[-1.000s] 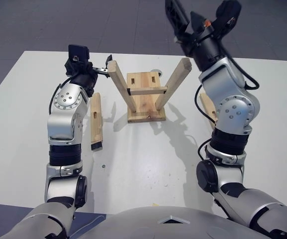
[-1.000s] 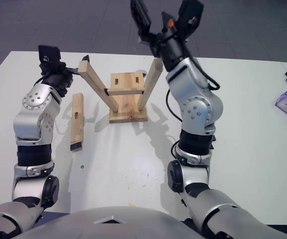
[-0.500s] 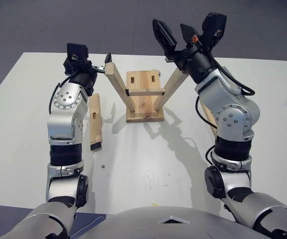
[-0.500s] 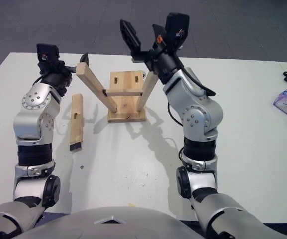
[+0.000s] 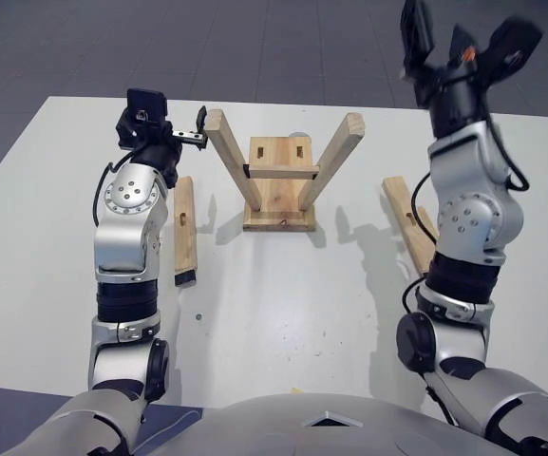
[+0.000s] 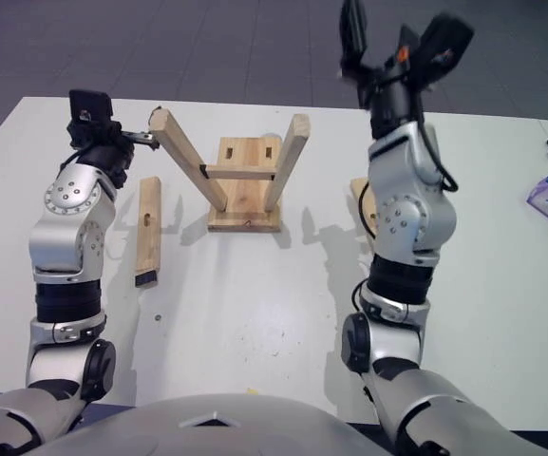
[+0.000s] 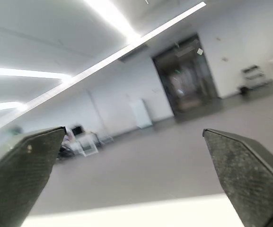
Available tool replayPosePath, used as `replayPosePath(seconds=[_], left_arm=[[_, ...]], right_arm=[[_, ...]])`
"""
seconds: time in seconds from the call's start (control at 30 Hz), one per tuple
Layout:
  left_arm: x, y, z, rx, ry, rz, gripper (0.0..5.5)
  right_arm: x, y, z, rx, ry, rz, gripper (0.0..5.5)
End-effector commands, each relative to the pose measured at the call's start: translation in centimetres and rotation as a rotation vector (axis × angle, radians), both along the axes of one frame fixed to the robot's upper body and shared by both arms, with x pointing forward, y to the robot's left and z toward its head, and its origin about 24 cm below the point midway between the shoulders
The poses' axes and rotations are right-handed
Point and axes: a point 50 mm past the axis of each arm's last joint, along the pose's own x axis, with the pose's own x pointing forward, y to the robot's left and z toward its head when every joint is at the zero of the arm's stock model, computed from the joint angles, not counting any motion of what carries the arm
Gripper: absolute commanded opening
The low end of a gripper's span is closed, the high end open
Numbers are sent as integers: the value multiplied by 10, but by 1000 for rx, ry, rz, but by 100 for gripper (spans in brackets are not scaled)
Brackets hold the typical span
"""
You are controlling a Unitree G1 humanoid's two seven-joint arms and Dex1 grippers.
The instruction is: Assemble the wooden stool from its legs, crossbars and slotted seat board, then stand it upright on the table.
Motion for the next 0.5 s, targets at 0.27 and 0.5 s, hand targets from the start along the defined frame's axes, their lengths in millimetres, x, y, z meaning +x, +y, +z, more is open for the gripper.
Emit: replayPosePath(seconds=[0.27, 0.5], left_arm=[[-11, -23, -5, 1, 21, -37, 538], [-35, -107, 16, 66, -8, -642, 538]], right_arm=[[-9, 5, -40, -9, 198, -136, 540], [-17, 68, -21, -7, 149, 198, 540]])
